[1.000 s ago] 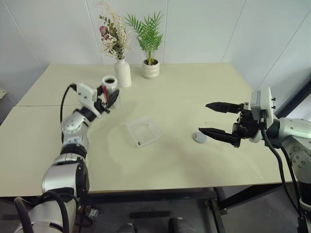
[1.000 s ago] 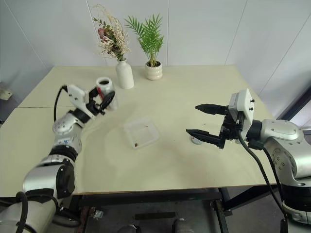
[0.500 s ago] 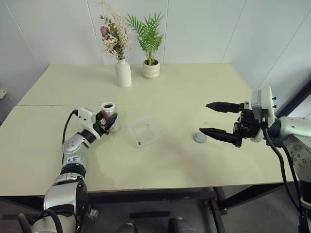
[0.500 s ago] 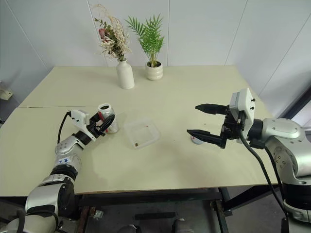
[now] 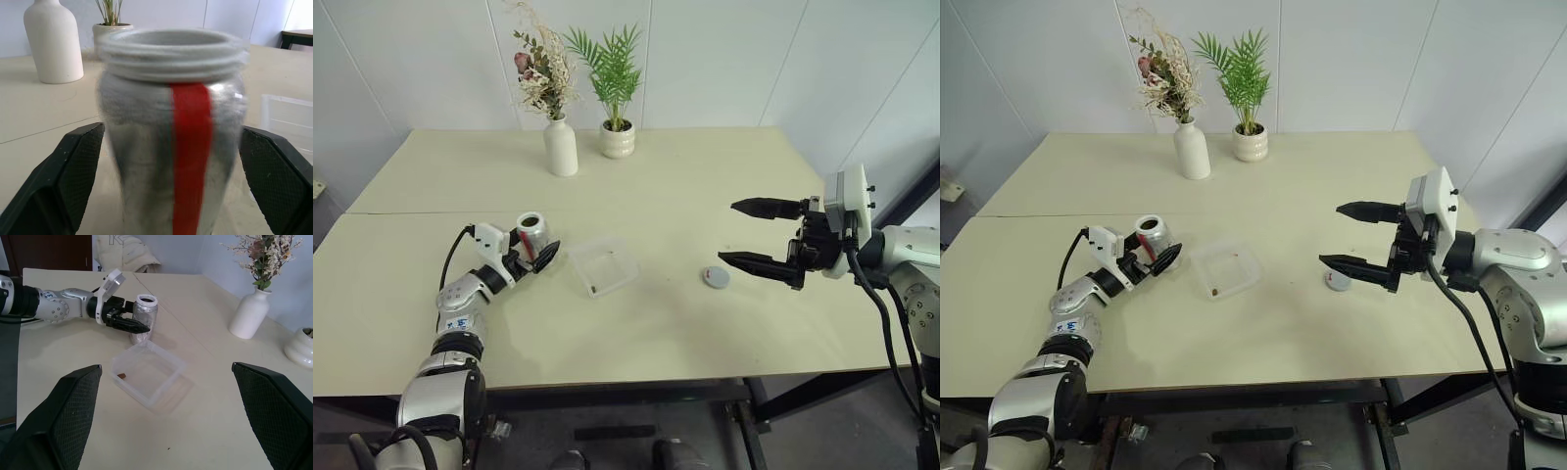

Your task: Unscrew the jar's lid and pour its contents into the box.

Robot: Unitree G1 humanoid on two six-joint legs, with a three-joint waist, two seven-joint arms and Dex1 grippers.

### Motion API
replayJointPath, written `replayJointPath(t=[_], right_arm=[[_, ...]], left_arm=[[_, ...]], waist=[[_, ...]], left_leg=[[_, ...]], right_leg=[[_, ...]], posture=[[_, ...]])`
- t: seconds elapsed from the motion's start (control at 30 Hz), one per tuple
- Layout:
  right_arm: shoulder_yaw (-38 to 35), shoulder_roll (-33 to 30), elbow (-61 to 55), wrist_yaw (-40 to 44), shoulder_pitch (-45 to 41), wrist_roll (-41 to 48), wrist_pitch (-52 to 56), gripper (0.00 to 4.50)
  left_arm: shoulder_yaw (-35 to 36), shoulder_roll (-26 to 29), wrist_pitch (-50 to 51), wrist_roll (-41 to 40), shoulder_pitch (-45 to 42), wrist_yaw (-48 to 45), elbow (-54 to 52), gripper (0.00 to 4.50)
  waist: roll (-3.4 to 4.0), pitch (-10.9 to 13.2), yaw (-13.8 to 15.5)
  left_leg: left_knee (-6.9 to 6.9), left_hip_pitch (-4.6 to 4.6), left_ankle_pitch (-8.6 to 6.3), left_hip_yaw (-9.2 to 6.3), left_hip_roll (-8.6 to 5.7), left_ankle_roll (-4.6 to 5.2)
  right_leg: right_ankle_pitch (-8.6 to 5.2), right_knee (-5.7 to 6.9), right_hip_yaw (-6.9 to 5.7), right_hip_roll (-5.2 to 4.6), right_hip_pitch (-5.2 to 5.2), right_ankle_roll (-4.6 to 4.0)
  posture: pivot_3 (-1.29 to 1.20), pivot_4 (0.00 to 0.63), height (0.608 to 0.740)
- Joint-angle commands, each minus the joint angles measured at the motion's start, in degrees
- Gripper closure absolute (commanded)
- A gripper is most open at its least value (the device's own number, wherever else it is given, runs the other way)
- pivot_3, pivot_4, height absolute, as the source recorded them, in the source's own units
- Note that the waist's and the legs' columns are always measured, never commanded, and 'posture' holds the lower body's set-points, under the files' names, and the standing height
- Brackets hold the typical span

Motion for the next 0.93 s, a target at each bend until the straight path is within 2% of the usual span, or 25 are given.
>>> replayJointPath(t=[0.03,0.23,0.43,0.7,0.87,0.93], right_arm=[[-0.29,-1.18,-0.08,1.00,-1.58,-0.01,-0.58,0.00],[0.69,-1.42,1.13,2.76,-2.24,-0.90,-1.08,0.00],[0.70,-2.04,1.64,3.54,-2.56,-1.36,-1.14,0.00],[-1.22,-3.82,1.47,3.88,-1.04,-1.94,-1.90,0.00],[-3.95,-5.71,0.80,5.26,1.70,-0.79,-1.68,0.00],[-4.60,-6.38,1.10,5.83,1.84,-0.50,-1.78,0.00]], left_arm=[[0.05,2.48,1.26,-0.66,1.28,-3.25,-3.32,0.06],[-1.46,6.06,6.43,-1.42,4.27,-13.79,-8.30,0.06],[-2.87,14.08,8.36,-0.84,7.25,-23.45,-11.00,0.06],[-1.44,21.79,8.94,-0.94,2.96,-26.98,-4.49,0.06],[4.00,23.28,6.88,-6.69,-2.32,-32.23,-1.84,0.06],[4.19,23.78,7.25,-6.59,-3.27,-35.33,-0.66,0.06]], waist=[[0.00,0.00,-0.04],[0.00,0.00,0.03],[0.00,0.00,-0.15],[0.00,0.00,0.06],[0.00,0.00,0.18],[0.00,0.00,0.14]], left_leg=[[-0.03,0.00,0.00,0.01,0.02,0.00],[-0.09,-0.02,-0.01,0.04,0.04,0.01],[-0.14,-0.02,-0.01,0.05,0.08,0.01],[-0.11,-0.04,-0.01,0.07,0.10,0.02],[-0.14,-0.11,-0.03,0.07,0.10,0.04],[-0.13,-0.13,-0.04,0.07,0.09,0.06]], right_leg=[[0.01,-0.03,0.00,0.00,0.00,-0.01],[0.02,-0.15,-0.01,0.01,0.00,-0.02],[0.02,-0.18,-0.01,0.00,-0.03,-0.06],[0.02,-0.22,-0.05,-0.03,-0.04,-0.11],[0.02,-0.29,-0.09,-0.04,-0.07,-0.12],[0.02,-0.31,-0.11,-0.04,-0.06,-0.12]], posture=[[0.00,0.150,0.740],[0.00,0.150,0.740],[0.00,0.150,0.740],[0.00,0.150,0.740],[0.00,0.150,0.740],[0.00,0.150,0.740]])
